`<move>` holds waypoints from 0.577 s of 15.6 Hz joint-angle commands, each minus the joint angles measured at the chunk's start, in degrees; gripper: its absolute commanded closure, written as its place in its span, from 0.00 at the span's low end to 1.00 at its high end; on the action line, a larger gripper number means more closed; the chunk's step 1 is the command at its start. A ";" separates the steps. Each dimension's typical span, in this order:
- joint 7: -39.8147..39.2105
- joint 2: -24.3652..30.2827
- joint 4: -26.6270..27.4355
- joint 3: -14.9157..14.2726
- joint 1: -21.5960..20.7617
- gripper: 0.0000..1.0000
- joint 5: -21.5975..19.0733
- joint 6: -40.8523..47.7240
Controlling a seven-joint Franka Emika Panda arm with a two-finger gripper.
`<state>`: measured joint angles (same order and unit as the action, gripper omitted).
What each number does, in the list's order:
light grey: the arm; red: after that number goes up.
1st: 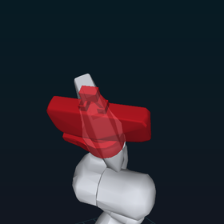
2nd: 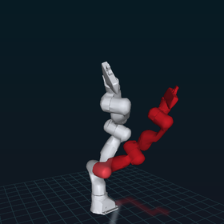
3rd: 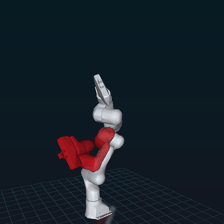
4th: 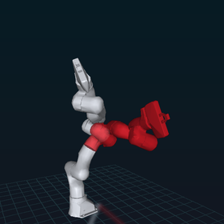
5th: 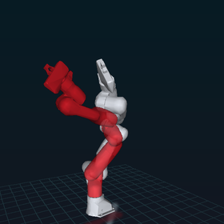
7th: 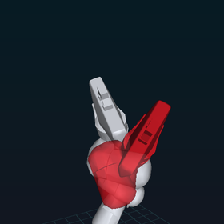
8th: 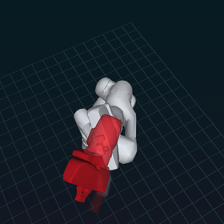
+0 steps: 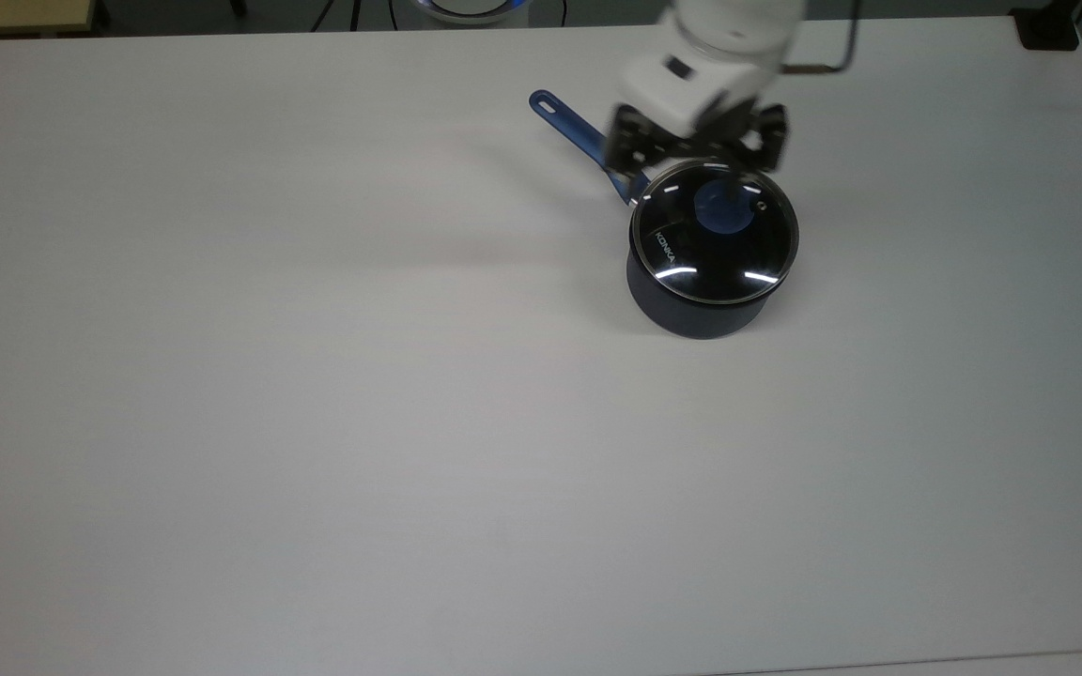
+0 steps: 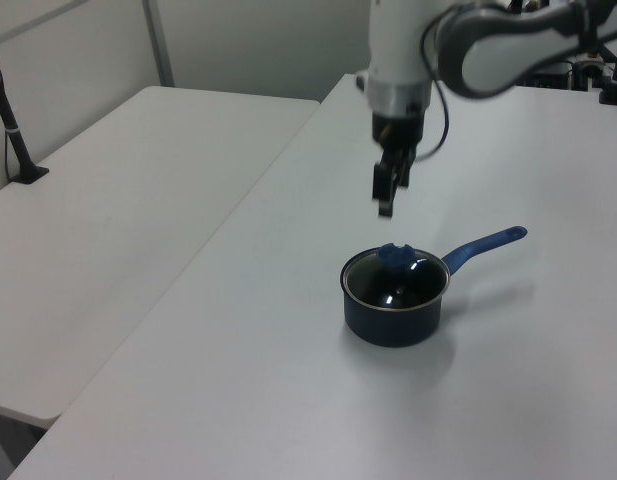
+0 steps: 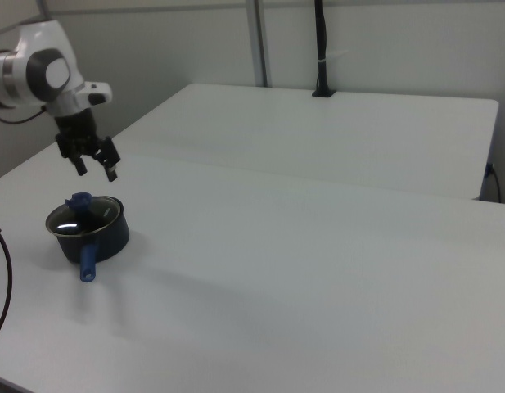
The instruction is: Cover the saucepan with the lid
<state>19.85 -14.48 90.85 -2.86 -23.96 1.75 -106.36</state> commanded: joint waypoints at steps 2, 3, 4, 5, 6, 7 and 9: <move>-8.68 6.64 0.91 -0.04 7.77 0.00 0.54 7.38; -9.56 7.70 0.91 -0.12 9.44 0.00 0.54 8.53; -10.79 8.93 1.00 -0.04 11.02 0.00 0.54 9.32; -12.63 9.72 1.09 0.05 12.43 0.00 0.54 10.29; -14.56 10.60 1.17 0.14 13.57 0.00 0.45 11.60; -15.80 11.39 1.26 0.23 14.80 0.00 0.45 12.48; -15.99 11.93 1.35 0.40 16.65 0.00 0.45 12.93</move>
<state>5.59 -4.81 90.72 -3.20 -9.53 1.77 -94.86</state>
